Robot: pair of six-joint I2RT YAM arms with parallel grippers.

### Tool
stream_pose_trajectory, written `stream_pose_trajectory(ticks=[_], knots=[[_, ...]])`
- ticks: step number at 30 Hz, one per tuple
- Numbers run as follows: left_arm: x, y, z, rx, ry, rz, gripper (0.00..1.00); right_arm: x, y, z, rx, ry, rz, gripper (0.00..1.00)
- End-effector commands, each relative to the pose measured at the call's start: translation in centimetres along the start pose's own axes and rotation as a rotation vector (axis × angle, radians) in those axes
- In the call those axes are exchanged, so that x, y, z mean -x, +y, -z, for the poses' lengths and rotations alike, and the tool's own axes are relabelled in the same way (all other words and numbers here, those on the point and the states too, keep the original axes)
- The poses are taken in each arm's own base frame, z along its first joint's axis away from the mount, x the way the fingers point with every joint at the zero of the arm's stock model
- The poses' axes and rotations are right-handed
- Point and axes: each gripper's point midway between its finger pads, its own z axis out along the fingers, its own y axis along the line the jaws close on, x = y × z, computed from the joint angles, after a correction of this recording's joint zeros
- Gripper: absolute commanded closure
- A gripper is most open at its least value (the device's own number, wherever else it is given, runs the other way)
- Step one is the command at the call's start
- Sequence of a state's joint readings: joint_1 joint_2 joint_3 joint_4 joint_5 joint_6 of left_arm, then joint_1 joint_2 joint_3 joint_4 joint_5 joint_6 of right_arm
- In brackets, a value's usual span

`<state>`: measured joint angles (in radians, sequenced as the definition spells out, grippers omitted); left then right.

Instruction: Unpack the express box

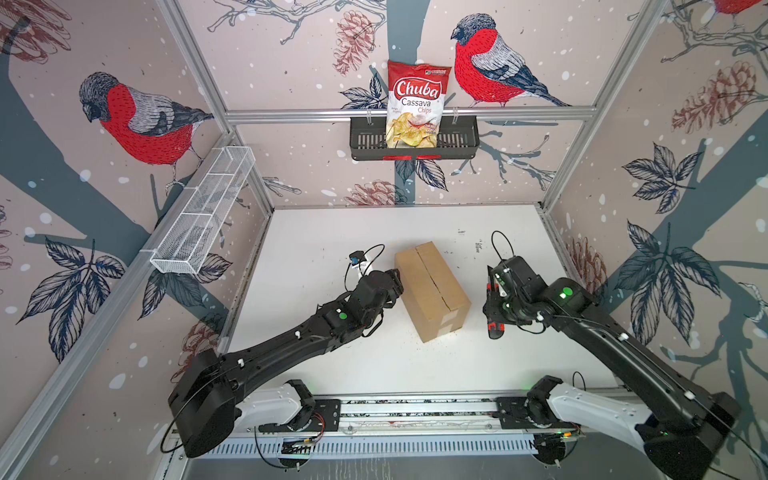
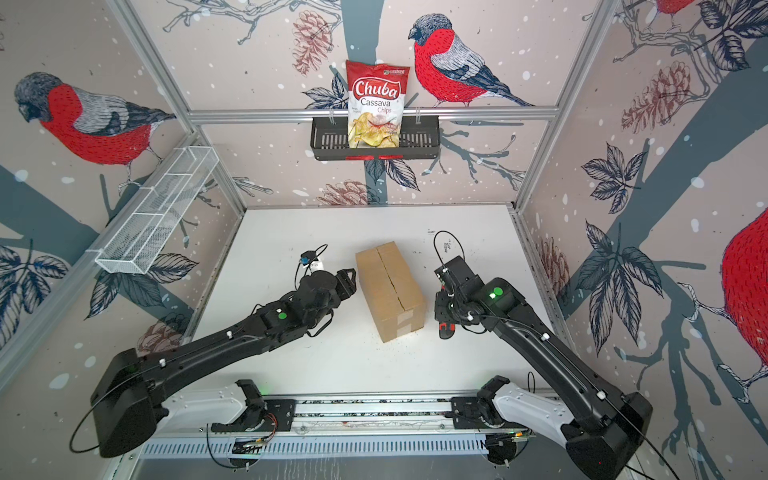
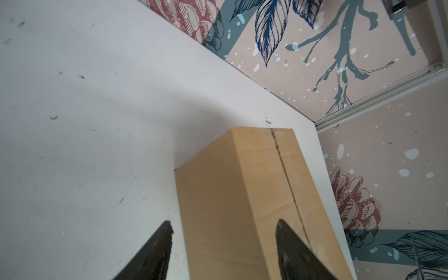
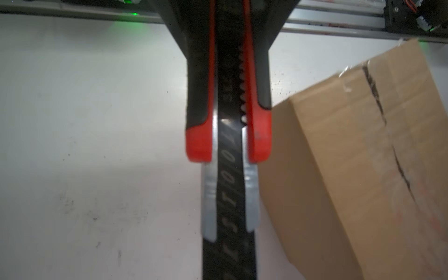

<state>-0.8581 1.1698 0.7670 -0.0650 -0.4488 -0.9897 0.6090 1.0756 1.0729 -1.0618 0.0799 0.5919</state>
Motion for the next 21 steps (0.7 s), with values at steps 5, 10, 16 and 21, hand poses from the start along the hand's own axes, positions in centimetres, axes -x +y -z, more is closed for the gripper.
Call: stream_pose_trajectory(ticks=[5, 10, 16, 21], knots=[[-1.2, 3.0, 0.6, 0.126, 0.062, -0.050, 0.33, 3.8, -1.4, -3.7, 0.010, -0.013, 0.045, 0.95], [-1.2, 3.8, -0.5, 0.158, 0.080, -0.049, 0.40, 4.8, -0.5, -5.9, 0.068, -0.021, 0.058, 0.95], [-1.2, 4.6, -2.5, 0.168, 0.111, -0.023, 0.43, 4.6, -0.1, -8.3, 0.095, 0.012, 0.083, 0.95], [-1.3, 4.3, -4.2, 0.167, 0.131, -0.028, 0.44, 4.4, 0.6, -9.3, 0.130, 0.025, 0.104, 0.95]])
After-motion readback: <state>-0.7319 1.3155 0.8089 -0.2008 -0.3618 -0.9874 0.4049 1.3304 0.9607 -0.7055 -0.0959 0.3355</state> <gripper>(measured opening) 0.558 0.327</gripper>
